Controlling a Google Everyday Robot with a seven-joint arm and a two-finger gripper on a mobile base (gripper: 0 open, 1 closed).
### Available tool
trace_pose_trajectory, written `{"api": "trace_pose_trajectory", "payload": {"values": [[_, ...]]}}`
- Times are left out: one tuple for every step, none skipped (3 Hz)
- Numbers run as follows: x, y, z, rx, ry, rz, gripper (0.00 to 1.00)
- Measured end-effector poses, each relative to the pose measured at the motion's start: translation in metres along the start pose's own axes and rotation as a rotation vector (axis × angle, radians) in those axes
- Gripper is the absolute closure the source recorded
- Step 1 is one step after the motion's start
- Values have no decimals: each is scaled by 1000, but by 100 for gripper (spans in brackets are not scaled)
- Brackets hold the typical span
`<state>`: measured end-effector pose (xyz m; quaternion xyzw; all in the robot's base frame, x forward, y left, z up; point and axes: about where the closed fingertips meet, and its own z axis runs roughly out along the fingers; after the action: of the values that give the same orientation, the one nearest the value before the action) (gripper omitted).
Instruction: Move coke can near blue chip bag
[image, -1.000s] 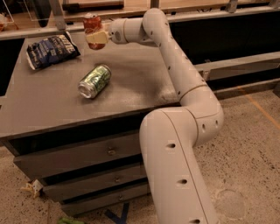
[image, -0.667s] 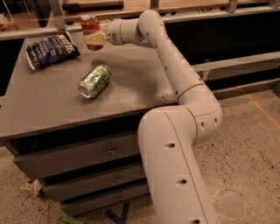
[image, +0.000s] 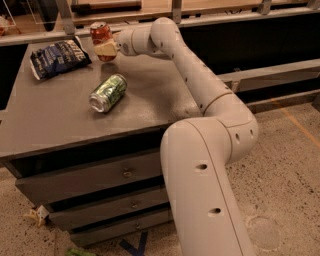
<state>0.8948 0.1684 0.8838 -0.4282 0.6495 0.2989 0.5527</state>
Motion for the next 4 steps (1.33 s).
{"api": "trace_pose_trajectory", "payload": {"values": [[7,4,3,13,2,14,100],[13,9,4,18,7,45,84],[16,12,5,16,12,68,60],[17,15,6,14,9,80,37]]}}
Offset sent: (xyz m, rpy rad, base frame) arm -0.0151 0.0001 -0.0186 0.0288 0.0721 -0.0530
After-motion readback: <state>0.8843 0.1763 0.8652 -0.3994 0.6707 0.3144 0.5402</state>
